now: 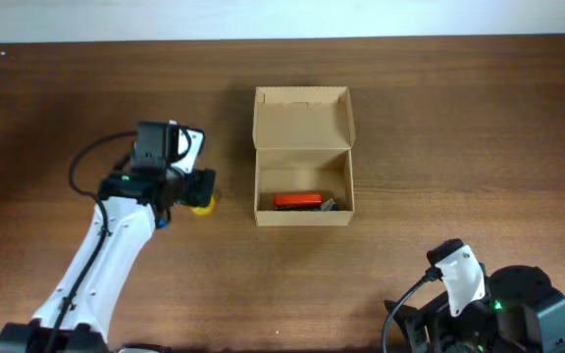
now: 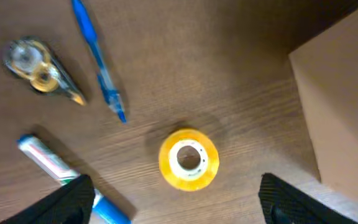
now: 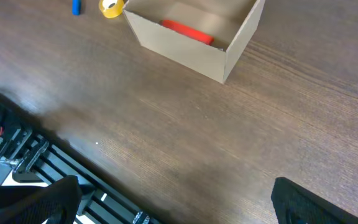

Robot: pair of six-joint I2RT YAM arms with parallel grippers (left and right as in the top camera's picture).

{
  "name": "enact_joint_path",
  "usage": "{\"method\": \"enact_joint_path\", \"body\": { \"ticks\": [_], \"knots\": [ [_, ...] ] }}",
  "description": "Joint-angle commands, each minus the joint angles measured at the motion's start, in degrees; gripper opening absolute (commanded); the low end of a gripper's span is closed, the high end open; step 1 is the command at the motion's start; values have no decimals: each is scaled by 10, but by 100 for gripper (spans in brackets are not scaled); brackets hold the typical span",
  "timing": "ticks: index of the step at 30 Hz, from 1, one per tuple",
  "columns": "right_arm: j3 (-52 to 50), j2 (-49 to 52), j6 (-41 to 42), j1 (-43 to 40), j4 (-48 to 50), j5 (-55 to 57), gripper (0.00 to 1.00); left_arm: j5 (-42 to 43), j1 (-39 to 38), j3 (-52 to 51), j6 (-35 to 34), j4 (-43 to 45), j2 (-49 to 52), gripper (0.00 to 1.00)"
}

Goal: Pack container
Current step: 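Move the left gripper over the yellow tape roll and grasp it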

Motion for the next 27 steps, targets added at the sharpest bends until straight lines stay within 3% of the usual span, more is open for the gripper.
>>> {"method": "enact_joint_path", "body": {
  "ticks": [1,13,24,27],
  "knots": [
    [0,-1,-4,-1,2,-5,99,21,2,-45,-24,36,0,86],
    [0,-1,-4,-1,2,-5,99,35,1,-87,-29,124,89,87],
    [0,-1,-4,-1,2,-5,99,35,1,-87,-45,144,148,87],
    [0,-1,-4,-1,2,-5,99,35,1,-87,-46,154,155,73]
  ]
}}
